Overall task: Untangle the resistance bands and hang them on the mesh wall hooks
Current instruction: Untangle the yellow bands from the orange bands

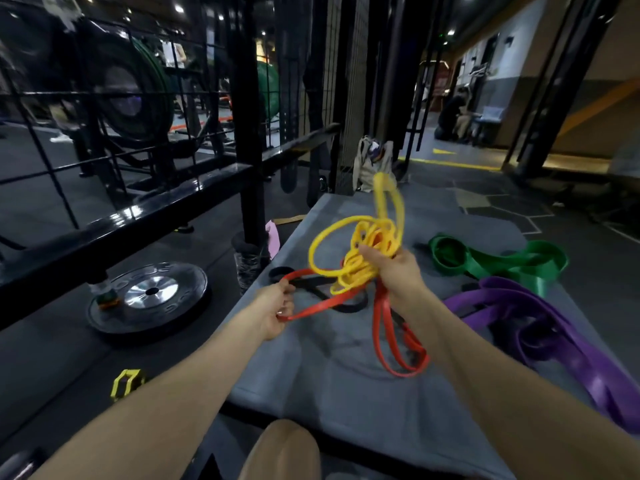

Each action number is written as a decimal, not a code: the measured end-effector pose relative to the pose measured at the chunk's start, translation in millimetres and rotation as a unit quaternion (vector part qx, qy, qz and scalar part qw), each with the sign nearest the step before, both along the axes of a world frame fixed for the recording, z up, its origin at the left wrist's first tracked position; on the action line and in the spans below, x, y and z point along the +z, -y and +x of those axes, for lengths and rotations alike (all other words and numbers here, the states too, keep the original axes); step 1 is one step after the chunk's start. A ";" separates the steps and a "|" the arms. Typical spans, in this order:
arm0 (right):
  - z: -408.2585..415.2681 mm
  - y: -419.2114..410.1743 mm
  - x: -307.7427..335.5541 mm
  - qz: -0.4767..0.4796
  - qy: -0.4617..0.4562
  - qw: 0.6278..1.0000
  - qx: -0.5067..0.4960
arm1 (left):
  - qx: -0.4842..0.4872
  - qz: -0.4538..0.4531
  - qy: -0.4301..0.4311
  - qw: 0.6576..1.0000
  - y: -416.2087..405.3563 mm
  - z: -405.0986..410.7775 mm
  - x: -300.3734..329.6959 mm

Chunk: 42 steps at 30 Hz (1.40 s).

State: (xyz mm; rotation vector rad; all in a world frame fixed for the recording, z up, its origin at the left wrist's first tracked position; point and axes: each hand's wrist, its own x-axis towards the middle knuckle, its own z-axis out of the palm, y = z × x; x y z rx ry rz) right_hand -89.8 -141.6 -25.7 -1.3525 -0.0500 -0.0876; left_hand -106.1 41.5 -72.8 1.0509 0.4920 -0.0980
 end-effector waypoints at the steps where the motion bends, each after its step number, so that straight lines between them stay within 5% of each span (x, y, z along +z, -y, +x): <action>1: 1.4 7.8 7.6 0.070 -0.023 0.997 -0.014 | 0.004 0.009 0.001 1.000 2.3 1.4 1.7; 3: 4.4 23.8 18.1 0.134 -0.047 0.989 -0.046 | 0.026 0.020 0.010 0.999 2.9 2.9 7.6; 9: 3.0 59.2 7.8 0.105 -0.078 0.990 -0.045 | 0.082 0.003 0.063 0.995 -15.2 28.2 25.2; 14: -20.2 67.2 10.8 -0.090 0.080 0.985 0.122 | 0.062 0.035 0.117 0.991 -10.4 45.0 63.3; 16: -22.1 69.2 12.5 -0.298 0.166 0.923 0.178 | 0.054 0.040 0.158 0.985 -1.5 48.0 82.7; 19: -8.7 68.1 0.5 -0.574 0.242 0.750 0.222 | 0.013 0.038 0.210 0.977 15.5 46.9 115.7; 20: -7.4 68.0 -2.0 -0.614 0.221 0.719 0.240 | -0.011 0.043 0.223 0.974 22.0 45.2 127.0; 22: -5.7 70.3 -2.4 -0.614 0.166 0.737 0.230 | -0.052 0.064 0.246 0.966 33.9 41.6 147.5; 26: 1.2 66.6 21.0 -0.529 0.138 0.834 0.074 | -0.114 0.039 0.293 0.948 49.5 35.0 181.1; 30: 9.8 40.4 37.4 -0.386 0.057 0.913 0.116 | -0.140 -0.005 0.333 0.933 58.5 33.1 208.7; 36: 13.6 25.4 24.4 -0.353 0.110 0.915 0.163 | -0.146 -0.017 0.359 0.922 52.2 33.4 223.9; 42: 11.9 71.4 62.9 -0.376 0.104 0.913 0.116 | 0.017 0.107 0.302 0.947 1.6 49.4 213.3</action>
